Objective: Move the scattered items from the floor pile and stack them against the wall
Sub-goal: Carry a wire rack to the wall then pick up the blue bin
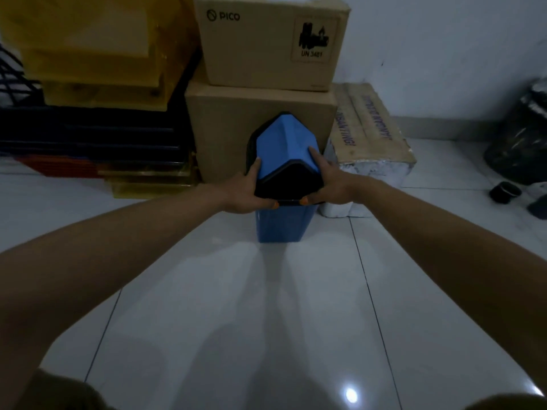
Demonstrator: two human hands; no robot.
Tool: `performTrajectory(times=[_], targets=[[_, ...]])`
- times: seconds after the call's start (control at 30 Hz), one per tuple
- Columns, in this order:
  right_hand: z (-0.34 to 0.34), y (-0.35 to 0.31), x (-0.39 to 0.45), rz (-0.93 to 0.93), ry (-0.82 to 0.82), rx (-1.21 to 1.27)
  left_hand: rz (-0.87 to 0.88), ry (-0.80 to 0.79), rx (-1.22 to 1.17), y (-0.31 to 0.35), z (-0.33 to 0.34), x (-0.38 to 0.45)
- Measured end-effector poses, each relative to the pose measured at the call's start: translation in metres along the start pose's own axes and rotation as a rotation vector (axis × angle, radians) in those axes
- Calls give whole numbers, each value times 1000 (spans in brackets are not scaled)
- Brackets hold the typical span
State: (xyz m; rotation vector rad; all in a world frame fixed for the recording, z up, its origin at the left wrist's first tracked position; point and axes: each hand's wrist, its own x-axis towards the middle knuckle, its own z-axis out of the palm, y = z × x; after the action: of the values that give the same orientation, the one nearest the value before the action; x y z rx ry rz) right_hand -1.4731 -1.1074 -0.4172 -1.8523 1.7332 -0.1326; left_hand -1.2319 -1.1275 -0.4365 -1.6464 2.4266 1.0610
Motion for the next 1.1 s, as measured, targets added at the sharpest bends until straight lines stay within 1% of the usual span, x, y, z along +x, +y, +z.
performTrajectory(times=[0.1, 0.23, 0.3, 0.43, 0.57, 0.8, 0.97, 1.03, 1.1], targets=[[-11, 14, -2, 34, 17, -20, 46, -45, 85, 11, 0, 9], [-16, 28, -7, 69, 48, 1, 58, -9, 172, 31, 0, 21], [-18, 35, -7, 64, 67, 11, 51, -15, 192, 37, 2, 28], [-20, 34, -3, 43, 69, -19, 23, 13, 158, 40, 1, 38], [-17, 28, 1, 62, 66, -46, -2, 49, 123, 38, -5, 44], [-19, 28, 1, 83, 87, -87, 7, 101, 142, 35, -4, 50], [-23, 18, -2, 150, 120, -194, 31, 134, 151, 32, -9, 41], [-31, 4, -8, 201, 104, -247, 6, 92, 188, 37, -9, 35], [-42, -14, -13, 214, 85, -276, -44, 16, 299, 43, -11, 28]])
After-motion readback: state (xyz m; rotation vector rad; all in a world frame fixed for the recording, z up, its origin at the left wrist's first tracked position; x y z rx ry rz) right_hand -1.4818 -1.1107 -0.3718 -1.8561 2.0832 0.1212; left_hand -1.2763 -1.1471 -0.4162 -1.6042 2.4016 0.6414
